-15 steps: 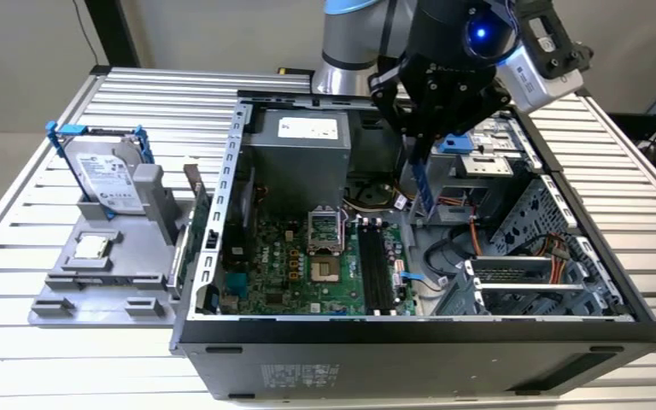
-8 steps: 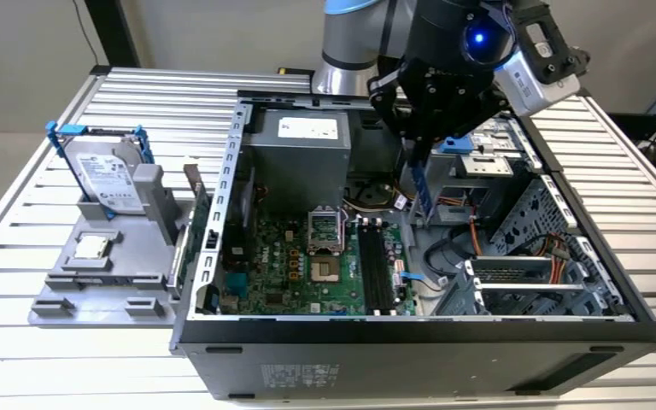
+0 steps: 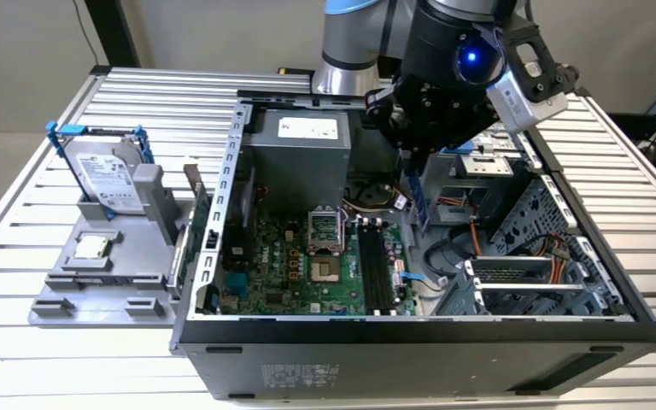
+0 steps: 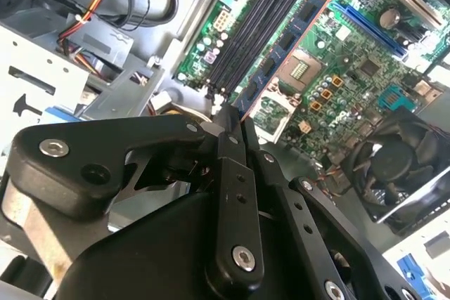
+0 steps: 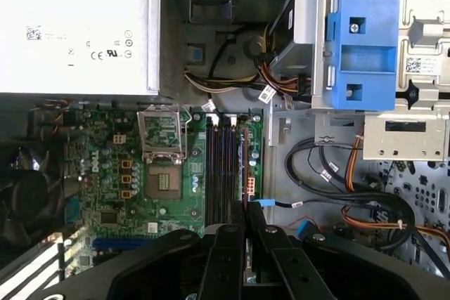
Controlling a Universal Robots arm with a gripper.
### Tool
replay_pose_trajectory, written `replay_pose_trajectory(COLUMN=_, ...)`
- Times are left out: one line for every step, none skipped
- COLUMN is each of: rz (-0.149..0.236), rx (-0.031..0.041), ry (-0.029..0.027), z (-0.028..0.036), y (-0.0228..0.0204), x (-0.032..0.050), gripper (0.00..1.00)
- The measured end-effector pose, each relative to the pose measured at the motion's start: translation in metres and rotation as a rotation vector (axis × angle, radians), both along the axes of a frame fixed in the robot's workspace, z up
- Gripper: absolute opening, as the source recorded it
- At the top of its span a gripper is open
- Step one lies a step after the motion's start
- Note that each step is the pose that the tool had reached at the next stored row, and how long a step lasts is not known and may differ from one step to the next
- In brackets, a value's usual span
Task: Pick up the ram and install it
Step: 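Insert the ram into the slot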
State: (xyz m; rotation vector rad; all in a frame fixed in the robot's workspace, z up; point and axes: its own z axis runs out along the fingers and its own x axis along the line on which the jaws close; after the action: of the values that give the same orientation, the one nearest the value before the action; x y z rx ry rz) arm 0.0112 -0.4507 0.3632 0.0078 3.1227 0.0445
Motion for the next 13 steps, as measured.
replay_pose_trajectory(rz=0.0, rx=0.0, ry=0.0, z=-0.0019, y=0.0, x=0.0, gripper=0.0)
replay_pose_trajectory(rz=-0.001, rx=-0.0001, ry=0.0, z=-0.0037, y=0.0, x=0.0, gripper=0.0)
replay_pose_trajectory(rz=-0.001, rx=-0.0002, ry=0.0, z=-0.0054, y=0.0, x=0.0, gripper=0.0)
replay_pose_trajectory(rz=-0.001, rx=-0.0004, ry=0.0, z=-0.0071, y=0.0, x=0.0, gripper=0.0)
replay_pose_trajectory(rz=-0.002, rx=-0.0005, ry=0.0, z=-0.0085, y=-0.0003, x=0.0001, gripper=0.0)
replay_pose_trajectory(rz=-0.003, rx=-0.0005, ry=-0.0011, z=-0.0101, y=-0.0003, x=0.0001, gripper=0.0)
replay_pose_trajectory(rz=-0.005, rx=-0.0006, ry=-0.0024, z=-0.0117, y=-0.0003, x=0.0002, gripper=0.0)
replay_pose_trajectory(rz=-0.01, rx=-0.0007, ry=-0.0035, z=-0.0133, y=-0.0003, x=0.0002, gripper=0.0)
replay_pose_trajectory(rz=-0.014, rx=-0.0005, ry=-0.0044, z=-0.0153, y=-0.0003, x=0.0002, gripper=0.0)
replay_pose_trajectory(rz=-0.019, rx=-0.0006, ry=-0.0046, z=-0.017, y=-0.0003, x=0.0002, gripper=0.0)
replay_pose_trajectory(rz=-0.025, rx=-0.0006, ry=-0.0047, z=-0.0188, y=-0.0003, x=0.0002, gripper=0.0)
replay_pose_trajectory(rz=-0.029, rx=-0.0006, ry=-0.0048, z=-0.0206, y=-0.0003, x=0.0002, gripper=0.0)
replay_pose_trajectory(rz=-0.032, rx=-0.0006, ry=-0.0048, z=-0.0224, y=-0.0003, x=0.0002, gripper=0.0)
